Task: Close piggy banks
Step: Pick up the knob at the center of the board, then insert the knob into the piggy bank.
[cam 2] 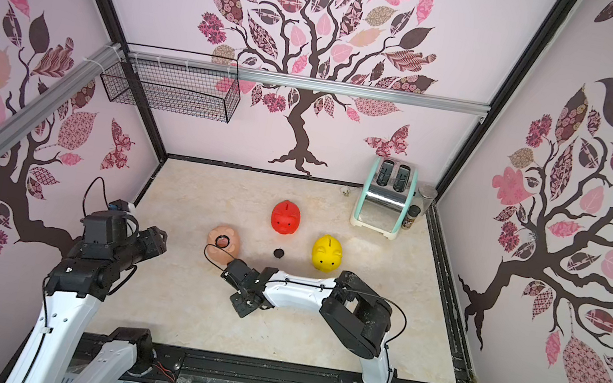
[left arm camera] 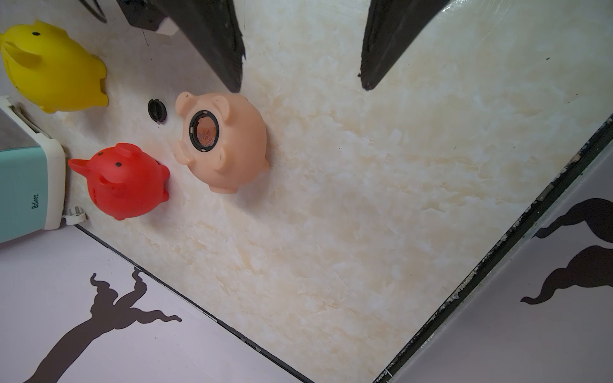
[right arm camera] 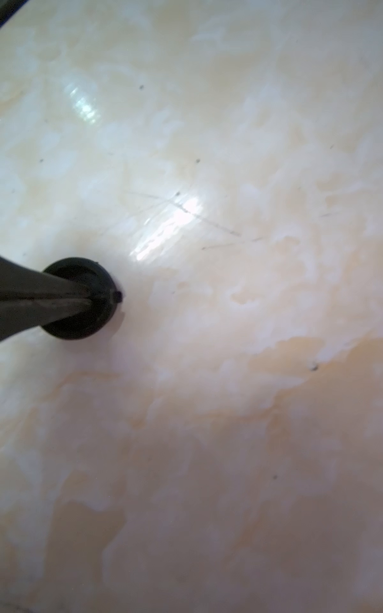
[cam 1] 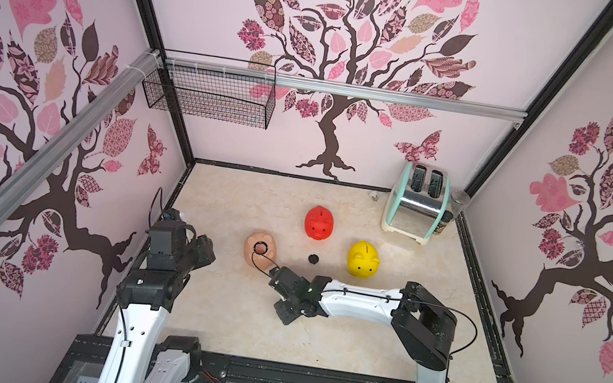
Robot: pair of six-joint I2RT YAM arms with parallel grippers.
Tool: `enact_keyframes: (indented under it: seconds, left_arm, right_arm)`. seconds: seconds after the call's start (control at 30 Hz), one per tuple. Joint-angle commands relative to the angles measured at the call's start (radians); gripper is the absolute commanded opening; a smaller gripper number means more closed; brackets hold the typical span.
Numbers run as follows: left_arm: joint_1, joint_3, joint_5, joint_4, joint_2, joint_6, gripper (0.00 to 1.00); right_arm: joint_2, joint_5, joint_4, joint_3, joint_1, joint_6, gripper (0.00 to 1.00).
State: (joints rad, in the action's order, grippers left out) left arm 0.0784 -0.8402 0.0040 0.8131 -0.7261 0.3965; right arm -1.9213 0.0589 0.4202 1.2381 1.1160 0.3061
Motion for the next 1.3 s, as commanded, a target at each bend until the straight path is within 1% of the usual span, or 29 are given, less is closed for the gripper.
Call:
enact_keyframes:
  seconds: [0.0,0.23,0.67,0.93,1.07,1.27]
  left_arm:
    - [-0.002,0.010,0.004,-0.011,0.014,0.001,0.59]
    - [-0.002,0.012,0.005,-0.010,0.013,0.001,0.59]
    - [-0.002,0.016,0.026,-0.017,0.007,0.005,0.59]
    - [-0.006,0.019,0.054,-0.027,-0.001,0.016,0.59]
    - [-0.006,0.021,0.066,-0.031,-0.001,0.011,0.59]
    - [-0.006,0.024,0.101,-0.042,-0.016,0.036,0.59]
  right_arm:
    - [0.068,0.007,0.063,-0.005,-0.020,0.018,0.00]
    - [0.138,0.010,0.091,0.003,-0.040,0.024,0.00]
    - [0.147,-0.005,0.083,0.009,-0.073,0.047,0.00]
    - [0.176,-0.044,0.075,0.017,-0.110,0.056,0.00]
    - [0.226,-0.116,0.067,0.021,-0.130,0.068,0.00]
    - [0.264,-0.068,0.115,0.079,-0.136,0.058,0.00]
